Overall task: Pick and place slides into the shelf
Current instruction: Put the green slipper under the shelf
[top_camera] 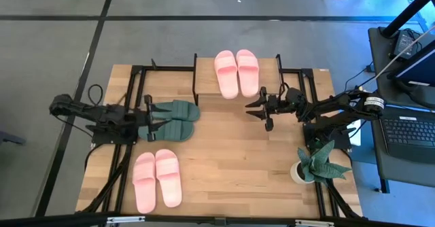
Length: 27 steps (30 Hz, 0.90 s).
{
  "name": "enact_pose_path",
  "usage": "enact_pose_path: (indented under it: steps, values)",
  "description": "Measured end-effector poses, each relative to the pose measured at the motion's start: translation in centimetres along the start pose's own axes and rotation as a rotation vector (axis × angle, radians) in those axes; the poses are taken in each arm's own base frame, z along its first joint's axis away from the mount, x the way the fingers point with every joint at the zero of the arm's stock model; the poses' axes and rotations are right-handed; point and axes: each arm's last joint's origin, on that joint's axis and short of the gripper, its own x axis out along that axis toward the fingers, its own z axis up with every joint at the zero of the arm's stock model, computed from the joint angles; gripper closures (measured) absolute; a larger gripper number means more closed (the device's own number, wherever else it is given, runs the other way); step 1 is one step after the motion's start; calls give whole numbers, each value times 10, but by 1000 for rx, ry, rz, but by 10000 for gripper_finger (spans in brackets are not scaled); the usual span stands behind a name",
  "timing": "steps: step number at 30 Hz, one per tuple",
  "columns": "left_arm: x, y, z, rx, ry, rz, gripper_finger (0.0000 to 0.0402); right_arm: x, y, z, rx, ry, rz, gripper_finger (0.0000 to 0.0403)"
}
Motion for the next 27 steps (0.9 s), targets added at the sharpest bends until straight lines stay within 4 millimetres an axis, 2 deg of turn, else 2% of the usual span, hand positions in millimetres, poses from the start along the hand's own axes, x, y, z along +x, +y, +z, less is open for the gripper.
enact_pose_path:
  steps: [6, 12, 20, 24, 27]
  values:
    - [18, -10, 8, -38, 108, -34, 237, 0, 0, 0, -3, -2, -1, 286]
    - [40, -27, 23, 20, 190, -109, 237, 0, 0, 1, -8, -7, -1, 286]
    - [71, -60, 60, 158, 224, -169, 237, 0, 0, 1, -7, -7, -1, 286]
    - [86, -78, 66, 205, 273, -137, 237, 0, 0, 1, -9, -8, -1, 286]
    - [97, -88, 67, 179, 306, -110, 237, 0, 0, 1, -12, -8, -1, 286]
